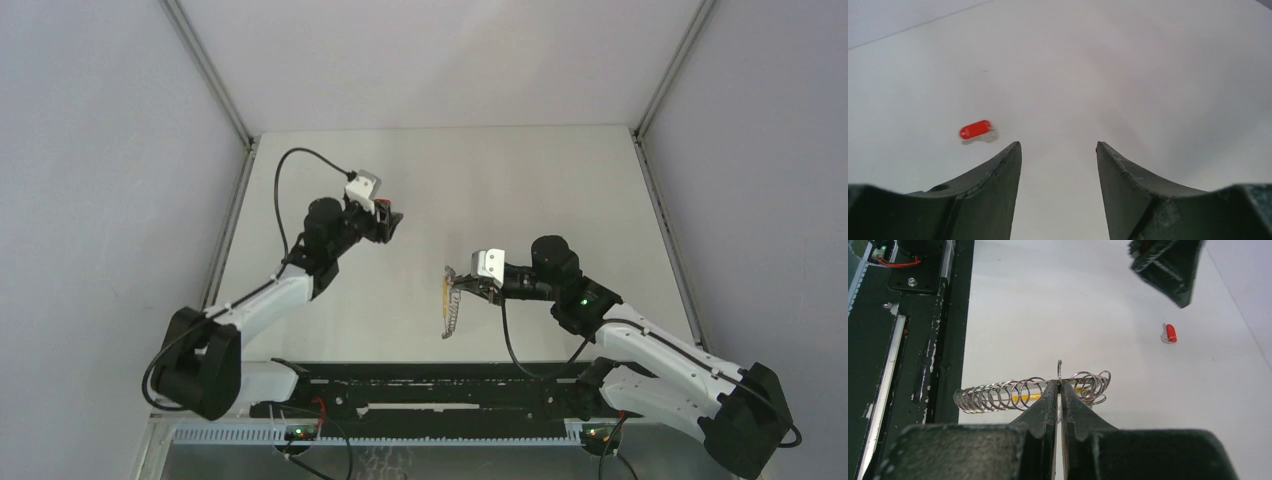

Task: Put the keys on the keyring

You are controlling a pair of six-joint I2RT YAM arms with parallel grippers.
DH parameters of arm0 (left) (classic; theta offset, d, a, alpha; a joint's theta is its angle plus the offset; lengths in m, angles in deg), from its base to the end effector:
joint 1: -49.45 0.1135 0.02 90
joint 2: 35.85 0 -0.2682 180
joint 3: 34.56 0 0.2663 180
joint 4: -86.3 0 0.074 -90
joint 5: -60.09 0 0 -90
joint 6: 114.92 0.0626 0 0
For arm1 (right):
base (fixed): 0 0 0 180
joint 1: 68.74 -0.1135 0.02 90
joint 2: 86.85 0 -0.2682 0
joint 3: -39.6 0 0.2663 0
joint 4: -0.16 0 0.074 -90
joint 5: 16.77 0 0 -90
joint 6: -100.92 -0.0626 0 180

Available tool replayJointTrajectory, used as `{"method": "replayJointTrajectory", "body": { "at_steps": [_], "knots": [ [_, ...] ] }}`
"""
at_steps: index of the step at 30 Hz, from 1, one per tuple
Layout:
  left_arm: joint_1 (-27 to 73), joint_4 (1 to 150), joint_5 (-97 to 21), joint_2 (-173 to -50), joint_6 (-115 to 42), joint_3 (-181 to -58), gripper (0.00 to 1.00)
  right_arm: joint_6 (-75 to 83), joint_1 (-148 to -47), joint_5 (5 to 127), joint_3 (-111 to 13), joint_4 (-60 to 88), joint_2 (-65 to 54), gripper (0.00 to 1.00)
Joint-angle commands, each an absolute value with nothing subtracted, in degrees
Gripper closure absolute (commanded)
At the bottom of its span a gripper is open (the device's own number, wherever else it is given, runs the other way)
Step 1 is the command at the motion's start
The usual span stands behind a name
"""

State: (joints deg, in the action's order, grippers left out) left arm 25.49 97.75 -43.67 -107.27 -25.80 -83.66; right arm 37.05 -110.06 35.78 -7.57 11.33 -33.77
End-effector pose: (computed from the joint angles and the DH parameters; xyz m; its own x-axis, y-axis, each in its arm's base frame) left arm 0.2802 -0.1408 0.2412 -0.1816 0.0644 -0.9813 0.6052 0.7938 -0.0599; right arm 0.1566 0.1884 0.2642 0.2251 -0.2677 -0.9369 -0.9597 0.1053 -0.2606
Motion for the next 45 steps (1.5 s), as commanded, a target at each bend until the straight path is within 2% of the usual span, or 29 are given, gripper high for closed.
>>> {"method": "replayJointTrajectory", "body": {
  "at_steps": [1, 7, 12, 17, 22, 34, 45],
  "knots": [
    [27.6, 88.2, -32.1, -114.5, -30.3, -94.5, 0.38, 35.4, -110.0, 36.8, -8.1, 9.7, -34.6, 1.0],
    [28.8, 77.4, -27.2, -126.8, -34.1, -107.4, 0.41, 35.4, -110.0, 36.9, -8.1, 9.8, -34.3, 1.0],
    [30.5, 69.7, -26.7, -137.3, -39.6, -117.1, 0.47, 35.6, -109.9, 37.2, -8.2, 10.1, -33.9, 1.0],
    [30.5, 75.7, -25.2, -140.1, -42.9, -115.5, 0.52, 35.7, -109.7, 36.4, -8.1, 10.3, -33.4, 1.0],
    [30.6, 75.0, -24.2, -144.5, -43.9, -118.8, 0.58, 35.4, -109.0, 35.5, -8.1, 10.0, -32.7, 1.0],
    [30.9, 65.6, -25.4, -152.3, -47.3, -130.4, 0.58, 35.0, -107.8, 33.8, -8.1, 9.6, -32.9, 1.0],
    [31.8, 59.0, -26.6, -157.2, -48.9, -137.3, 0.63, 34.6, -106.9, 33.0, -8.1, 9.3, -33.2, 1.0]
  ]
}}
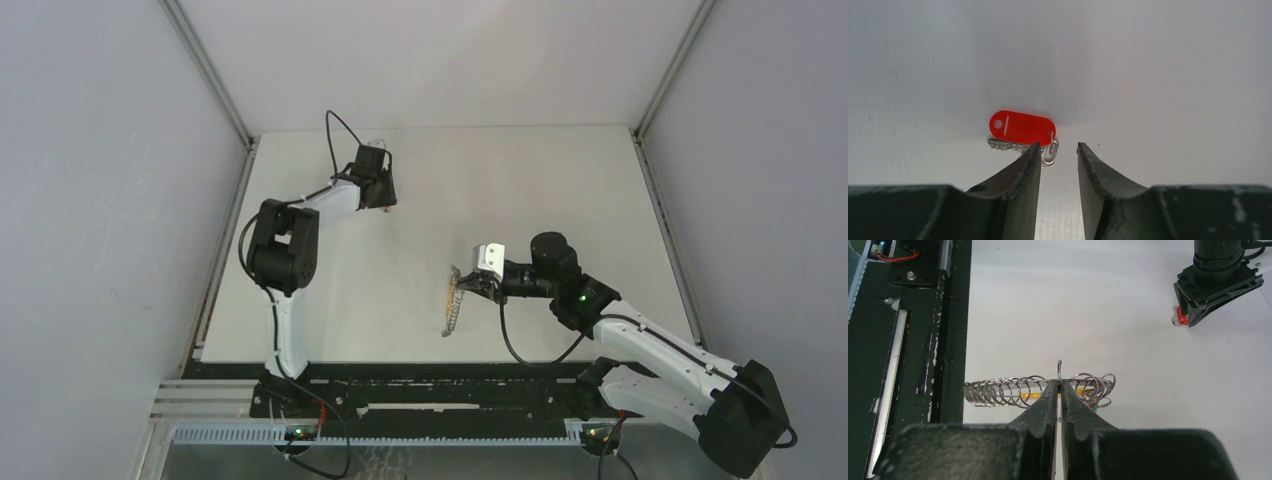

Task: Put the keys on the keyring

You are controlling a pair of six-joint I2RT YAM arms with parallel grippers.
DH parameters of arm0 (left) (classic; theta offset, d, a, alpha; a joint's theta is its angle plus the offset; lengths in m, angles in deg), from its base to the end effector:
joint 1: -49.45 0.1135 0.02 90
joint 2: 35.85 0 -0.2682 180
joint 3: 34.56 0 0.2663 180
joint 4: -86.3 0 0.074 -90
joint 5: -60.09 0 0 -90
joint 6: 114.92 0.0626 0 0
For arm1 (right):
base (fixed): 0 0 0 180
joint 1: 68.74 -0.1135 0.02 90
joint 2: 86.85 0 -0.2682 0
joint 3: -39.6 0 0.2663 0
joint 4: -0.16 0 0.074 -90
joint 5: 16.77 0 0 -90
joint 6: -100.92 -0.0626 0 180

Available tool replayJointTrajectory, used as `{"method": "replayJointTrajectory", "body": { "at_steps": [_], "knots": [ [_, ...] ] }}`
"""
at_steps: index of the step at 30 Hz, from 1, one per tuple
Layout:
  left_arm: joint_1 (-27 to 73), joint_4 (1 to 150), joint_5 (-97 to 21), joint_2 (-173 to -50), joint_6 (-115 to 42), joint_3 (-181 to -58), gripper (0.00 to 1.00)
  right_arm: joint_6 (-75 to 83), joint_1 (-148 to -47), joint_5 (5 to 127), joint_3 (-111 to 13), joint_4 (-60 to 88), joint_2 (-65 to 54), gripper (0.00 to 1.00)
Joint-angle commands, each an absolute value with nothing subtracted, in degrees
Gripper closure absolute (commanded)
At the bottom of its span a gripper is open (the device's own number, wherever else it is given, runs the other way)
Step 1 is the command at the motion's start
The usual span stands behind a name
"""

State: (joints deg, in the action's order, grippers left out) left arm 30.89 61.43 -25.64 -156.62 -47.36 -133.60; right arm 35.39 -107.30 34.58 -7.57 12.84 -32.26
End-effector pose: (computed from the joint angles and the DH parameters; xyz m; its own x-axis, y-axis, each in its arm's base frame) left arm 0.4739 -0.1542 0.1462 -0.7393 -0.1533 -0.6557 -0.0144 0.9771 -0.2123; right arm 0.1665 0.1827 0.2555 0.1470 -0.2965 -0.9436 -0.9718 0.1343 -0.1936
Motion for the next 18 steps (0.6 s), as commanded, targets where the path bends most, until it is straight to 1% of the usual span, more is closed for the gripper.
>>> {"method": "replayJointTrajectory", "body": {
  "at_steps": [1, 4, 18],
  "knots": [
    [31.9, 58.7, -26.7, -157.4, -48.9, -137.5, 0.64, 34.6, -106.9, 32.9, -8.2, 9.4, -33.2, 1.0],
    [32.1, 58.5, -27.4, -158.0, -49.1, -137.9, 0.68, 34.3, -106.8, 32.8, -8.2, 9.4, -33.2, 1.0],
    [32.3, 57.0, -30.2, -160.1, -48.9, -140.3, 0.78, 33.7, -106.1, 31.1, -8.2, 9.1, -32.8, 1.0]
  ]
}}
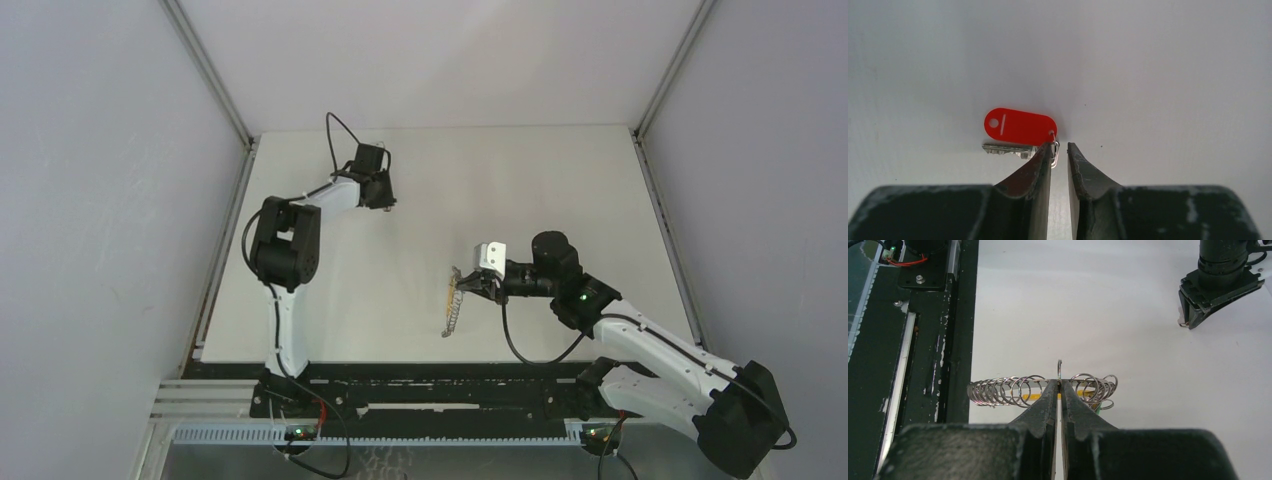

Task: Put the keys on the keyring

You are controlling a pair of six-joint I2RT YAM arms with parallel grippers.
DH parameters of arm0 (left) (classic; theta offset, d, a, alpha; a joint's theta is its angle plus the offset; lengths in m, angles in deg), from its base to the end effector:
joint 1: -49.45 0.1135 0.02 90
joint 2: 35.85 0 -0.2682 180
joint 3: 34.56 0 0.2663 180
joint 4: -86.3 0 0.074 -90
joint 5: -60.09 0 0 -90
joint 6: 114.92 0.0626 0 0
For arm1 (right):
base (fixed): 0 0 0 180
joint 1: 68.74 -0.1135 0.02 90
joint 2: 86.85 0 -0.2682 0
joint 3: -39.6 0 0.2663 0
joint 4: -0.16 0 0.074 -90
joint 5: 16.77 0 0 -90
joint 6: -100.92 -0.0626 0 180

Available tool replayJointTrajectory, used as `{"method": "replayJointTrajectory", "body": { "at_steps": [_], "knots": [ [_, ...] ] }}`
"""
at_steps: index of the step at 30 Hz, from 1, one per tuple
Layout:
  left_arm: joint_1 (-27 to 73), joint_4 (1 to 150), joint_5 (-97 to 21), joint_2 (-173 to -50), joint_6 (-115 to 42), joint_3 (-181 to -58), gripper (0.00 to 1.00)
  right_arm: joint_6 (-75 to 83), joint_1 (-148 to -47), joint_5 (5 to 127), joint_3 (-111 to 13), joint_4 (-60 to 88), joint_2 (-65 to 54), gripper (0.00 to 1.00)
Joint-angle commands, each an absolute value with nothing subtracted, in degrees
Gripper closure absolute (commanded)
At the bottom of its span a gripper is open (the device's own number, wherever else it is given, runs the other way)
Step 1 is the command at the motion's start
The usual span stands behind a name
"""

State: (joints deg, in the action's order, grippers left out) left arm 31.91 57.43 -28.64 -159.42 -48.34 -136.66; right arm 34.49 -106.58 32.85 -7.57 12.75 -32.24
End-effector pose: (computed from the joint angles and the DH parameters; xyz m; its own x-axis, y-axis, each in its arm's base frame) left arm 0.4803 -0.1504 0.1343 -0.7880 -0.1677 -0.5924 -0.0277 0.9709 -0.2380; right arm 0.1671 0.1811 0.2560 0.1311 -0.2838 -0.9499 -0.9771 0.1251 -0.1723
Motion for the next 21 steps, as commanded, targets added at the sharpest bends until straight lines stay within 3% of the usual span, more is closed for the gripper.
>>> {"method": "replayJointTrajectory", "body": {
  "at_steps": [1, 10, 21],
  "knots": [
    [32.4, 56.8, -30.4, -160.3, -48.9, -140.5, 0.79, 33.6, -106.1, 31.1, -8.1, 9.1, -32.8, 1.0],
    [32.5, 57.0, -30.2, -159.3, -48.3, -138.9, 0.98, 33.4, -106.0, 30.5, -8.2, 8.4, -32.1, 1.0],
    [31.0, 50.3, -33.0, -148.4, -45.1, -130.7, 1.0, 32.1, -108.7, 33.4, -8.1, 8.4, -35.0, 1.0]
  ]
}}
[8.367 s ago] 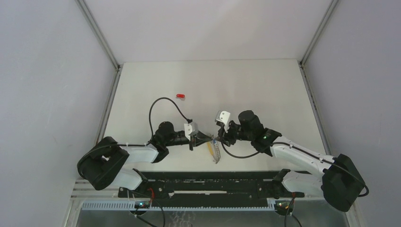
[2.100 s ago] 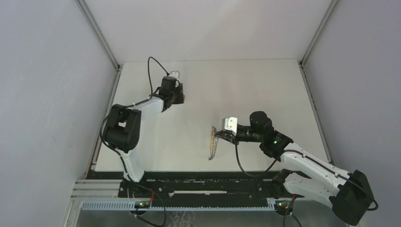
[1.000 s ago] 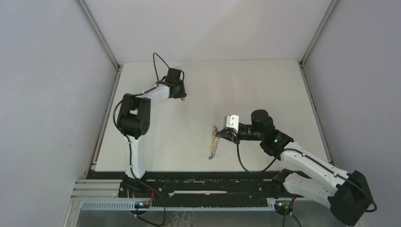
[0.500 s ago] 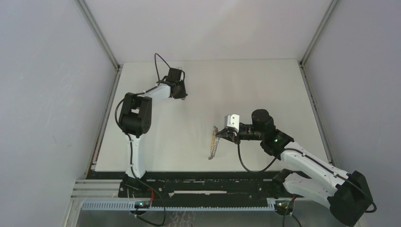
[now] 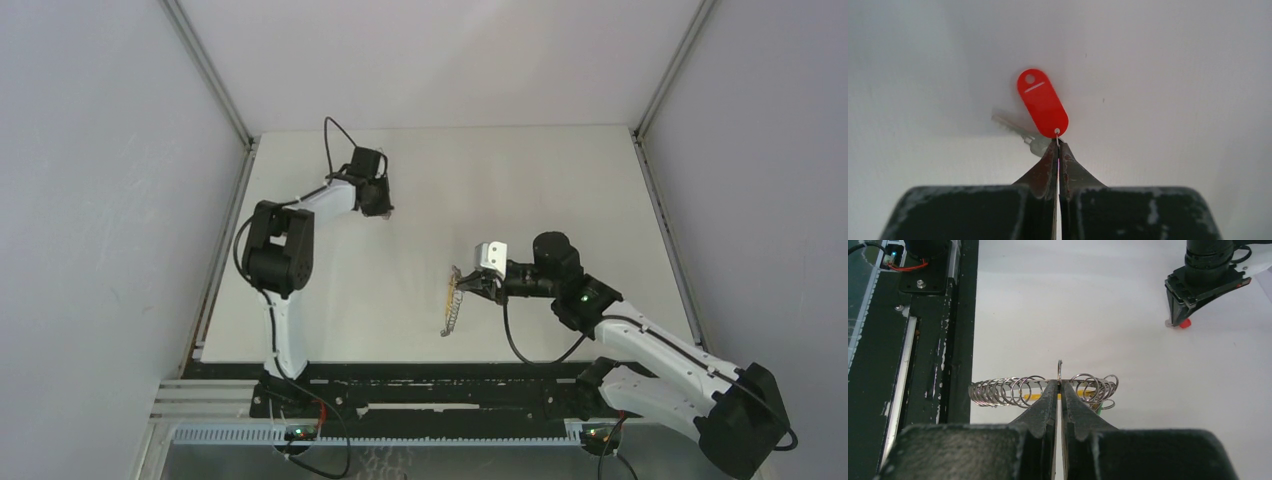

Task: Put the keys on the keyring

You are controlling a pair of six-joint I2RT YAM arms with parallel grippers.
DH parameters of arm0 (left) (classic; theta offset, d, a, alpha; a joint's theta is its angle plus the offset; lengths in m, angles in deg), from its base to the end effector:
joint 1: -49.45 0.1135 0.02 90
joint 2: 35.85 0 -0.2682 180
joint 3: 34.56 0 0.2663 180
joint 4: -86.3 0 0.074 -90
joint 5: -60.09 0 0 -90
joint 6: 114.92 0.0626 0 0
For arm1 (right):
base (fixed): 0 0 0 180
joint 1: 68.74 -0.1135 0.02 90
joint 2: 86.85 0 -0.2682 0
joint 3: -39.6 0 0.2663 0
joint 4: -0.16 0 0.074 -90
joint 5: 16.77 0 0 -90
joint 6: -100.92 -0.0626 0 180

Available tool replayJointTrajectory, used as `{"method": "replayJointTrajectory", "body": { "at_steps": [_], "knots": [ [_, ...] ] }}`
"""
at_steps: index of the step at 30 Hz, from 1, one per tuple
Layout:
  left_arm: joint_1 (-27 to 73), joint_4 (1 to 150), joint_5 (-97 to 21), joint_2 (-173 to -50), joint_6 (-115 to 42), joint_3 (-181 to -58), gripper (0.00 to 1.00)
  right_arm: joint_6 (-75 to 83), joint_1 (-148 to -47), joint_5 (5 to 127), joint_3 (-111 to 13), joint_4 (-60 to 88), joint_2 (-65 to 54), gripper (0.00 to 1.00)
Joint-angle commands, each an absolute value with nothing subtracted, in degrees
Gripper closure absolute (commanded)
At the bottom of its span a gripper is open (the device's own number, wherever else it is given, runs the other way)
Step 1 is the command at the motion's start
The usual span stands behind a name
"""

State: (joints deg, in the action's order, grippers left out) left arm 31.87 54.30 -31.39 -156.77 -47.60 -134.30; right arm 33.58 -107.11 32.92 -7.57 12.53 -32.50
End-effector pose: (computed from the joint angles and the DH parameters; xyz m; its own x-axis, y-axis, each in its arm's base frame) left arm 0.4647 -0.1489 0.1380 -0.8262 -0.1426 -0.5450 -0.0020 0.9682 -0.2502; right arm 0.1651 0.1824 0.2574 0.1244 -0.2762 -0.9530 -0.9789 0.1225 -0.1633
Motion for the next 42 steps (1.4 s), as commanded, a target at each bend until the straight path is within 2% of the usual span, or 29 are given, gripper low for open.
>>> {"method": "replayJointTrajectory", "body": {
  "at_steps": [1, 10, 15, 22, 31, 35, 38, 42],
  "knots": [
    [30.5, 49.3, -33.1, -147.0, -44.7, -129.2, 1.0, 32.0, -109.5, 34.1, -8.1, 8.5, -35.4, 1.0],
    [21.2, 39.3, -29.5, -134.6, -42.6, -115.6, 1.0, 31.7, -117.4, 40.7, -7.7, 12.9, -39.1, 1.0],
    [14.7, 34.0, -27.1, -131.0, -42.5, -111.5, 1.0, 31.0, -120.9, 44.4, -2.4, 10.9, -43.6, 1.0],
    [9.9, 30.2, -26.3, -133.5, -41.9, -111.5, 1.0, 30.4, -122.3, 47.5, 2.3, 9.3, -47.5, 1.0],
    [9.4, 28.8, -25.6, -140.0, -38.6, -117.7, 0.99, 34.5, -122.1, 49.8, 5.8, 4.6, -44.5, 1.0],
    [9.5, 30.1, -25.2, -141.1, -37.2, -119.3, 0.9, 35.2, -121.4, 49.8, 5.8, 3.1, -42.1, 1.0],
    [9.5, 32.2, -25.0, -139.0, -36.4, -118.8, 0.77, 35.3, -120.6, 49.6, 5.8, 2.3, -41.2, 1.0],
    [9.5, 37.0, -24.7, -132.6, -36.7, -114.7, 0.63, 35.0, -119.3, 48.6, 5.8, 1.8, -41.1, 1.0]
  ]
}}
